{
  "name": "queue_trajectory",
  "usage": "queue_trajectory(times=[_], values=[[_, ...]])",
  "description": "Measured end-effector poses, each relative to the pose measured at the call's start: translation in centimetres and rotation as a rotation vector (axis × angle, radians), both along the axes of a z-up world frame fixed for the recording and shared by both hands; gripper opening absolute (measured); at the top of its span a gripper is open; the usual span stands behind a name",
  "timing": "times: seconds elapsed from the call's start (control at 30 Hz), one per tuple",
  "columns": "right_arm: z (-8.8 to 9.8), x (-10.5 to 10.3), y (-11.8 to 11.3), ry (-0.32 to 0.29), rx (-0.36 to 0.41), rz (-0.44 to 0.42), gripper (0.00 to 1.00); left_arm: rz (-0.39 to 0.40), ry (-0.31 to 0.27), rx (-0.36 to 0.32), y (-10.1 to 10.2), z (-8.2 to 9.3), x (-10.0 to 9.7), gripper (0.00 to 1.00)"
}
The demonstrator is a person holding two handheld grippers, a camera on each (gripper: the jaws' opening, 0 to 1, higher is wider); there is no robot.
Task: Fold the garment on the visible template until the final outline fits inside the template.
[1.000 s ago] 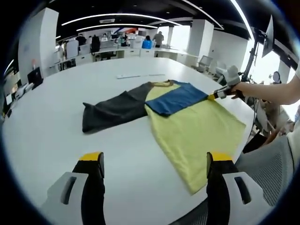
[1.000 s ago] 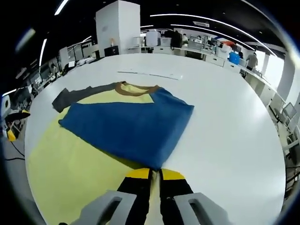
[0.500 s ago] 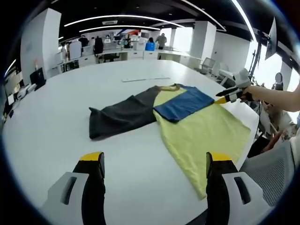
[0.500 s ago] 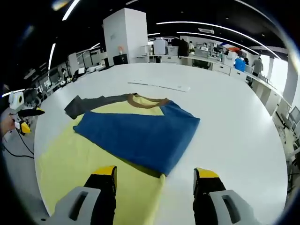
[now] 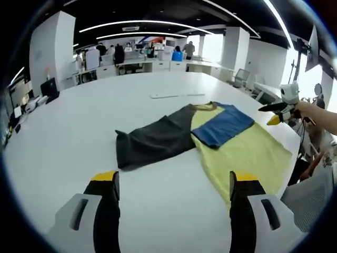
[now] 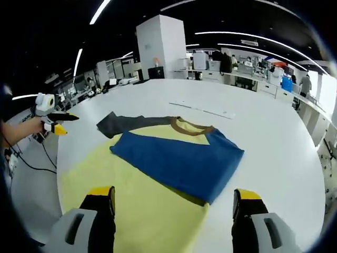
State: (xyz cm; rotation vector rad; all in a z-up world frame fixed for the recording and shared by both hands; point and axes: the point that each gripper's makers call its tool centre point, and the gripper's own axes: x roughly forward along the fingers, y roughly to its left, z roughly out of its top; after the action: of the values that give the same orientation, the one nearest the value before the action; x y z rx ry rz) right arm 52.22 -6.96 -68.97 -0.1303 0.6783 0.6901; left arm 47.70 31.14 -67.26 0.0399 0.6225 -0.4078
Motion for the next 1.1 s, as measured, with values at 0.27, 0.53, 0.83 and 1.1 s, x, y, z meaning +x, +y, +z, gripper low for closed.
queue_trajectory(times=[0.27, 0.53, 0.83, 1.1], values=[[1.4, -1.4, 1.5, -0.014, 0.025, 0.07, 0.99, 0.074, 0.003, -0.018, 2.1, -0.2, 2.4, 0.8], [2.2, -2.5, 3.1, -0.02, 0.038, 0.145, 0.99, 0.132, -0.006, -0.057, 4.0, -0.7, 5.1, 0.77], [3.0, -2.8, 3.9, -0.034, 0.06, 0.16, 0.99, 0.176, 0.01, -0.038, 5.7, -3.3, 7.2, 0.56], [3.8, -3.5, 4.0, -0.045, 0.052, 0.172, 0.99, 0.237, 0.036, -0.031, 7.3, -5.5, 8.5, 0.42]])
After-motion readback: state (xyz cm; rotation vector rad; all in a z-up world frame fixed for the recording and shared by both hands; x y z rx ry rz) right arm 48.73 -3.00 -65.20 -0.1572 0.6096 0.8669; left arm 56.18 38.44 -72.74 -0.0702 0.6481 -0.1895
